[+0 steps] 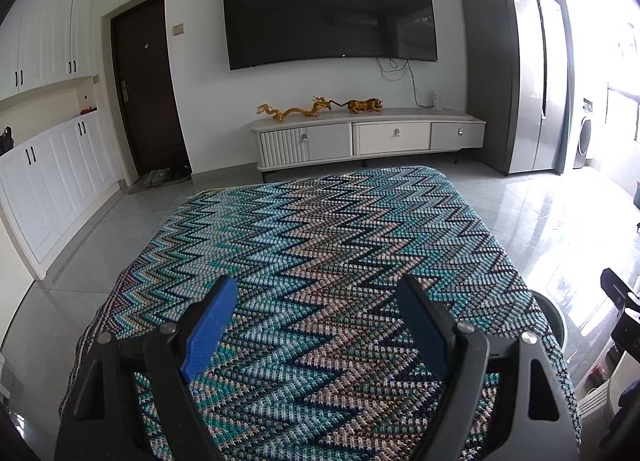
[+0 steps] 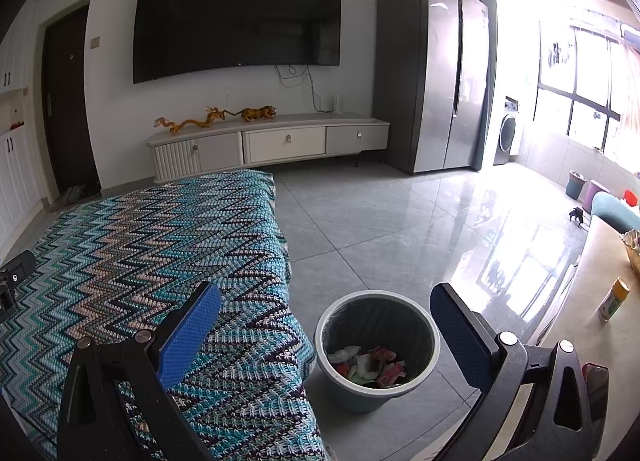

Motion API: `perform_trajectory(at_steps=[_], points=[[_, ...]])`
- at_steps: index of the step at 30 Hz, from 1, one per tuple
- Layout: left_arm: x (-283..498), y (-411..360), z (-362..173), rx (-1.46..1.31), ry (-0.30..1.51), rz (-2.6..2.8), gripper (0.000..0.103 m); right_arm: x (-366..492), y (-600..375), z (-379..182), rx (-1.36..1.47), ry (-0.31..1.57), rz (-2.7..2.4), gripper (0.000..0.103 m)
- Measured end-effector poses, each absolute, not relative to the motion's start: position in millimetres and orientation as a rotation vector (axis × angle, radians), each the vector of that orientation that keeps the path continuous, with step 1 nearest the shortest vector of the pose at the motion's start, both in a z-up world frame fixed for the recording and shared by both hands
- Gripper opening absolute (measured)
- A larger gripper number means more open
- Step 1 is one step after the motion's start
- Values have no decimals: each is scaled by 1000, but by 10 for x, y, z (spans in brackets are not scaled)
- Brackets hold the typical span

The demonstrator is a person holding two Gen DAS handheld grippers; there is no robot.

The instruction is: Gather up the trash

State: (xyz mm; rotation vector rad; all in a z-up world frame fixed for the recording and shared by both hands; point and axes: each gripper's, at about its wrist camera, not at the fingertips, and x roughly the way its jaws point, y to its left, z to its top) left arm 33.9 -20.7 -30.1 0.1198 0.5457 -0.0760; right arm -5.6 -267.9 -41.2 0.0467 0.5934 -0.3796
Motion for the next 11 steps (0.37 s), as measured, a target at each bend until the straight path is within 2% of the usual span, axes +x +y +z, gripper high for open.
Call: perform_trajectory(at_steps=[11], points=[[361,-206,-323,122,550,-67,81,-54,-2693,-419,47,597,-380,103]])
